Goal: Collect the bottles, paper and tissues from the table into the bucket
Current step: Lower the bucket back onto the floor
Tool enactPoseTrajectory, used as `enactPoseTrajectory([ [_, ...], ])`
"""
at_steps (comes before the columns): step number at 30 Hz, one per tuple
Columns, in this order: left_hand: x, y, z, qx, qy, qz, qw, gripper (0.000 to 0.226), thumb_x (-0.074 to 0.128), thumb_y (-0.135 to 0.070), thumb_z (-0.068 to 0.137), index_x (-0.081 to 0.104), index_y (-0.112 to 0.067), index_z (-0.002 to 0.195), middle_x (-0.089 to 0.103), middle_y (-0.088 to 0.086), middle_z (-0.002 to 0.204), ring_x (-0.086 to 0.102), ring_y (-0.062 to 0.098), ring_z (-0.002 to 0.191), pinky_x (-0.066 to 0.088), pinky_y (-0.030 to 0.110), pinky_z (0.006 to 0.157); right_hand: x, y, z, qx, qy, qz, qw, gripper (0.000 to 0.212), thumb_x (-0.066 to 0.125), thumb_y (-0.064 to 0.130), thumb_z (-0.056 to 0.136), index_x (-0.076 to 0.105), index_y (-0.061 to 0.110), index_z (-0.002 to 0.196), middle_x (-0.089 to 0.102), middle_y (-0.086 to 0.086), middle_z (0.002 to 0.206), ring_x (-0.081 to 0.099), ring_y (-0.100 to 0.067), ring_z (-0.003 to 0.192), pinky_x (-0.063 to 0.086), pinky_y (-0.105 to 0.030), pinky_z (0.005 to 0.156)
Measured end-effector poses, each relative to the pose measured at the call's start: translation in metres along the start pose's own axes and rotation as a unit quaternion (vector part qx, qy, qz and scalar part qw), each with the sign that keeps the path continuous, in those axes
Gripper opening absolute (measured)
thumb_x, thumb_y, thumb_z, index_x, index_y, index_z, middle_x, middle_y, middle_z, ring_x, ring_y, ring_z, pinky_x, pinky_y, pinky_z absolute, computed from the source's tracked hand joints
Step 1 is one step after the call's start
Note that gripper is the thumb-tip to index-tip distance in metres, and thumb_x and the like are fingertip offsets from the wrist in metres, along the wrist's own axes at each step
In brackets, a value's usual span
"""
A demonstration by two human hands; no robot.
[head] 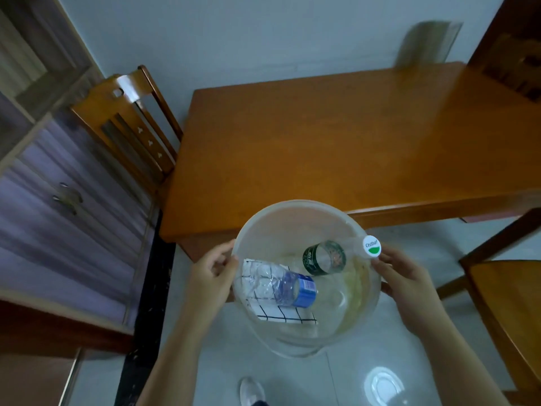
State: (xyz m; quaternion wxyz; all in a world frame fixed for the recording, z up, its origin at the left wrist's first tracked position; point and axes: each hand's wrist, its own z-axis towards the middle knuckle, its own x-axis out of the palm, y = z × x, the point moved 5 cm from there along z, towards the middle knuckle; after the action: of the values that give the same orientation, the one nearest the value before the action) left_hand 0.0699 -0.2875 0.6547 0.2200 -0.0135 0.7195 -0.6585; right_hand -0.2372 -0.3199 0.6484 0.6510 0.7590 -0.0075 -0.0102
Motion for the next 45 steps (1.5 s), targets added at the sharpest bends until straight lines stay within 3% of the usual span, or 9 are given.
enactPoseTrajectory([
  [5, 0.026, 0.043, -0.013, -0.02, 0.011, 0.01, 1.0, 0.028, 0.058, -0.006, 0.084, 0.062, -0.027, 0.103, 0.061, -0.006, 0.072, 0.057, -0.009, 0.058, 0.044, 0.008, 0.054, -0.014, -0.054, -0.003, 0.027, -0.02, 0.016, 0.999, 0.037, 0.052, -0.003, 0.084, 0.067, 0.031, 0.089, 0.074, 0.013, 0.079, 0.067, -0.006, 0.071, 0.055, -0.018, 0.058],
  [10, 0.05, 0.109, -0.012, -0.068, 0.03, 0.025, 0.997, 0.031, 0.06, -0.013, 0.085, 0.06, -0.04, 0.098, 0.067, -0.004, 0.089, 0.062, -0.002, 0.069, 0.05, 0.019, 0.063, -0.018, -0.123, 0.005, 0.07, -0.036, 0.017, 0.997, 0.038, 0.054, -0.002, 0.083, 0.069, 0.033, 0.088, 0.074, 0.013, 0.081, 0.067, -0.006, 0.074, 0.055, -0.018, 0.059],
  [16, 0.086, 0.211, -0.003, -0.119, 0.031, 0.041, 0.992, 0.03, 0.059, -0.013, 0.085, 0.062, -0.024, 0.113, 0.068, 0.0, 0.094, 0.064, 0.006, 0.075, 0.052, 0.023, 0.067, -0.017, -0.229, 0.018, 0.13, -0.061, 0.039, 0.989, 0.036, 0.054, -0.008, 0.081, 0.064, 0.021, 0.099, 0.067, -0.013, 0.097, 0.062, -0.025, 0.084, 0.053, -0.028, 0.064],
  [19, 0.103, 0.269, 0.002, -0.142, 0.02, 0.049, 0.989, 0.031, 0.059, -0.014, 0.085, 0.062, -0.023, 0.114, 0.068, 0.003, 0.099, 0.064, 0.016, 0.082, 0.051, 0.034, 0.075, -0.014, -0.288, 0.026, 0.167, -0.074, 0.05, 0.982, 0.034, 0.055, -0.009, 0.08, 0.063, 0.015, 0.104, 0.067, -0.013, 0.096, 0.061, -0.024, 0.083, 0.052, -0.027, 0.064],
  [24, 0.137, 0.367, 0.004, -0.177, 0.035, 0.026, 0.983, 0.032, 0.054, -0.012, 0.088, 0.06, -0.026, 0.116, 0.068, -0.015, 0.1, 0.065, -0.002, 0.082, 0.049, 0.012, 0.066, -0.007, -0.391, 0.038, 0.206, -0.1, 0.054, 0.972, 0.037, 0.054, -0.009, 0.081, 0.066, 0.022, 0.096, 0.071, 0.003, 0.085, 0.062, -0.015, 0.076, 0.053, -0.024, 0.064],
  [29, 0.16, 0.461, 0.006, -0.217, 0.005, 0.016, 0.976, 0.034, 0.053, -0.009, 0.089, 0.058, -0.033, 0.111, 0.066, -0.006, 0.102, 0.058, -0.009, 0.071, 0.042, 0.005, 0.061, 0.002, -0.489, 0.042, 0.233, -0.086, 0.042, 0.968, 0.043, 0.05, -0.006, 0.083, 0.066, 0.032, 0.094, 0.069, -0.005, 0.097, 0.061, -0.021, 0.085, 0.05, -0.032, 0.071],
  [37, 0.199, 0.585, -0.011, -0.283, 0.044, 0.003, 0.958, 0.036, 0.052, -0.002, 0.088, 0.055, -0.011, 0.122, 0.061, -0.002, 0.091, 0.05, -0.009, 0.048, 0.038, 0.006, 0.046, 0.0, -0.627, 0.035, 0.284, -0.136, 0.052, 0.948, 0.041, 0.05, -0.013, 0.08, 0.062, 0.016, 0.107, 0.066, -0.012, 0.105, 0.062, -0.026, 0.092, 0.048, -0.044, 0.085],
  [41, 0.21, 0.627, -0.015, -0.306, 0.065, 0.033, 0.949, 0.038, 0.053, -0.003, 0.087, 0.054, -0.015, 0.124, 0.061, 0.001, 0.09, 0.048, -0.001, 0.054, 0.037, 0.007, 0.049, -0.001, -0.667, 0.031, 0.292, -0.146, 0.04, 0.944, 0.043, 0.05, -0.011, 0.079, 0.062, 0.021, 0.106, 0.066, -0.012, 0.109, 0.063, -0.024, 0.092, 0.05, -0.038, 0.079],
  [45, 0.217, 0.654, -0.009, -0.317, 0.055, 0.046, 0.946, 0.04, 0.052, 0.001, 0.087, 0.053, -0.012, 0.125, 0.063, 0.009, 0.099, 0.048, 0.0, 0.059, 0.037, 0.006, 0.05, 0.0, -0.695, 0.03, 0.303, -0.139, 0.035, 0.942, 0.045, 0.047, -0.014, 0.079, 0.06, 0.013, 0.113, 0.064, -0.014, 0.116, 0.062, -0.027, 0.1, 0.047, -0.049, 0.094],
])
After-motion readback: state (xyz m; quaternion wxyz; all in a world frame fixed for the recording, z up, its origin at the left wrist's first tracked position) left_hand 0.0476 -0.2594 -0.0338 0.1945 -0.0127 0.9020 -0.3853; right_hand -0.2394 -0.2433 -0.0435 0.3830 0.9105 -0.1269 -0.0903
